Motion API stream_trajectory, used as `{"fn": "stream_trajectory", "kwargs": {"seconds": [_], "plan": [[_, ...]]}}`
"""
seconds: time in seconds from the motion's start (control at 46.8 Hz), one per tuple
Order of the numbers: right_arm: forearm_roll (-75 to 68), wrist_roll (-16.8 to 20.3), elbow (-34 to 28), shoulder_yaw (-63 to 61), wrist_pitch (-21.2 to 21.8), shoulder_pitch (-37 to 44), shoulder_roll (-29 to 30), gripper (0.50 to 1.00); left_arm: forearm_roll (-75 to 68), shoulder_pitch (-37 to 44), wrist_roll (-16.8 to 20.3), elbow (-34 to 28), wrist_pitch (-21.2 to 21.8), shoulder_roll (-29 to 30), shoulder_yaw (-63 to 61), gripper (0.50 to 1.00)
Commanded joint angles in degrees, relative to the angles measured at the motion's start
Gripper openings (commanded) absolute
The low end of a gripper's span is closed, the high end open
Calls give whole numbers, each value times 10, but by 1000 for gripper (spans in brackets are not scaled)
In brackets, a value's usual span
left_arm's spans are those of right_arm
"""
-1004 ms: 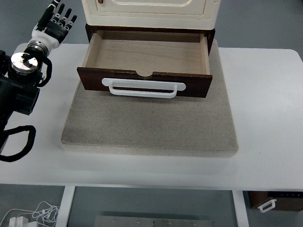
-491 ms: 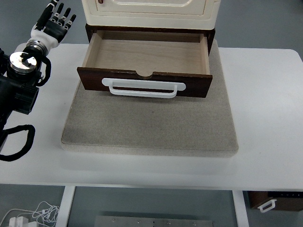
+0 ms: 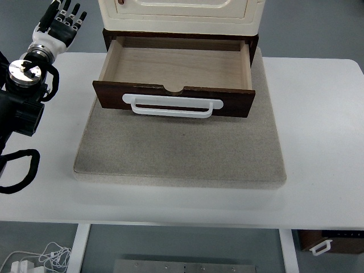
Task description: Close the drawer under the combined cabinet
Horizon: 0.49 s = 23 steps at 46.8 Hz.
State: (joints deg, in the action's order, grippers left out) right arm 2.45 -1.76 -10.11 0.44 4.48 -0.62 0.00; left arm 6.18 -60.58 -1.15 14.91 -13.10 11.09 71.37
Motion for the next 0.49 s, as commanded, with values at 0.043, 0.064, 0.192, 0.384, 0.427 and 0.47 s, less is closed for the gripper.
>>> {"fn": "stream_trajectory", "kwargs": {"seconds": [0.043, 0.064, 0.192, 0.384, 0.427, 0.47], "plan": [[0, 0, 0, 0, 0, 0, 0, 952, -1, -3, -1, 9, 0, 8, -2, 996], [0, 0, 0, 0, 0, 0, 0, 952, -1, -3, -1, 12, 0, 10, -3, 996], [0, 0, 0, 0, 0, 0, 0, 952, -2, -9, 0, 21, 0, 29, -6, 999], [0, 0, 0, 0, 0, 0, 0, 952, -2, -18, 0, 39, 0, 45, -19, 996], [0, 0, 0, 0, 0, 0, 0, 952, -2, -21, 0, 45, 0, 56, -22, 996], [0, 0, 0, 0, 0, 0, 0, 952, -2, -24, 0, 48, 0, 65, -24, 999]]}}
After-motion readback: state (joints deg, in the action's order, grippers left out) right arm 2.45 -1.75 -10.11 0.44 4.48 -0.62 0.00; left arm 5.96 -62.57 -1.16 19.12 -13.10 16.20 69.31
